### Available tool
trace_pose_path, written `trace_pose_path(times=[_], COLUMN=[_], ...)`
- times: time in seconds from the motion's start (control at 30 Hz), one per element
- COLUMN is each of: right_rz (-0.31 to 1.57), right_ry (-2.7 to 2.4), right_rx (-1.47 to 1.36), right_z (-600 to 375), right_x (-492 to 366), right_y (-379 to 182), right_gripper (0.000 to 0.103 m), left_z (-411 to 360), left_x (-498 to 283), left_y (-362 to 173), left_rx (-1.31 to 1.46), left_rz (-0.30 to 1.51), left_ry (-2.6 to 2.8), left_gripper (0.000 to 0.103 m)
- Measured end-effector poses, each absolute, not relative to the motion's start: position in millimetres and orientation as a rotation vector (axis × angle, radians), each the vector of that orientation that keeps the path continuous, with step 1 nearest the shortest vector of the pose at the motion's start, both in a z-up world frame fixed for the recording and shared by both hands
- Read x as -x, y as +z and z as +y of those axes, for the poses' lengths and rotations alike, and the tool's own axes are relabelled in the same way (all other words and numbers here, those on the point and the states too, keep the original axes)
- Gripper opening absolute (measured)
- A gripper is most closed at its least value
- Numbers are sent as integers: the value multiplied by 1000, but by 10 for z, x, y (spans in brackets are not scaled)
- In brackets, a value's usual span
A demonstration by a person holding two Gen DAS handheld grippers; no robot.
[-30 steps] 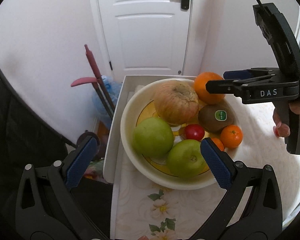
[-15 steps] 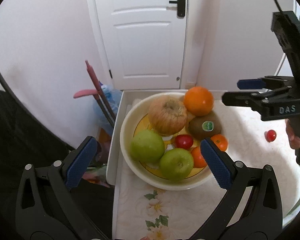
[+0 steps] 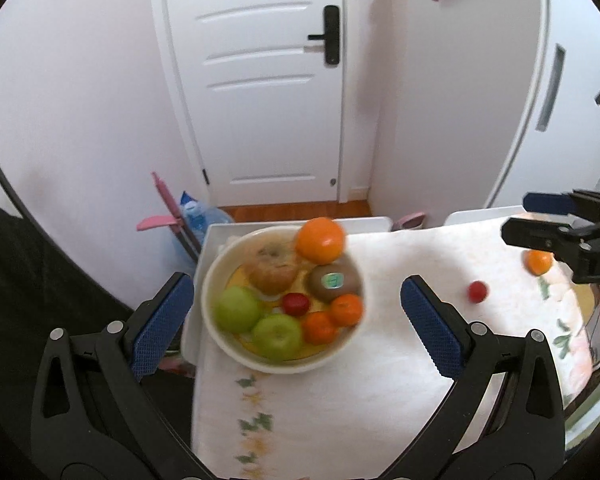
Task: Organize fruits
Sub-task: 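Move the left tool to the last red tomato while the right tool approaches the last orange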
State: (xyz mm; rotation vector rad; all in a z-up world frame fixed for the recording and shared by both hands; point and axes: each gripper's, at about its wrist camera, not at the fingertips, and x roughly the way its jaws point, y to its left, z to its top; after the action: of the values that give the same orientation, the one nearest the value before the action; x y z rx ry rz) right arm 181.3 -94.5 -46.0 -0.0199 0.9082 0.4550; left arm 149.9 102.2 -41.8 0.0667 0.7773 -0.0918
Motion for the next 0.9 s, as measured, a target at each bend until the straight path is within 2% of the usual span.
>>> trace_pose_path(times=[0.13, 0.2, 0.47, 0.9], right_rz=[898, 898, 893, 990], right_ry=[383, 339, 202, 106], right_rx=[8, 25, 28, -35], right_z=[-1306, -1503, -2239, -3092], right_x=[-1583, -1478, -1146, -1138], right_y=[-319, -277, -216, -898], right_gripper=[78, 85, 85, 85], left_z=[687, 486, -235, -1056], left_x=[-1408, -1376, -1291, -1445], left_y=[-306, -294, -456, -1140], left_rx=[-69, -84, -83, -114], left_rz=[758, 759, 794, 838], left_ry=[-126, -144, -231, -276], left_gripper=[103, 103, 103, 103])
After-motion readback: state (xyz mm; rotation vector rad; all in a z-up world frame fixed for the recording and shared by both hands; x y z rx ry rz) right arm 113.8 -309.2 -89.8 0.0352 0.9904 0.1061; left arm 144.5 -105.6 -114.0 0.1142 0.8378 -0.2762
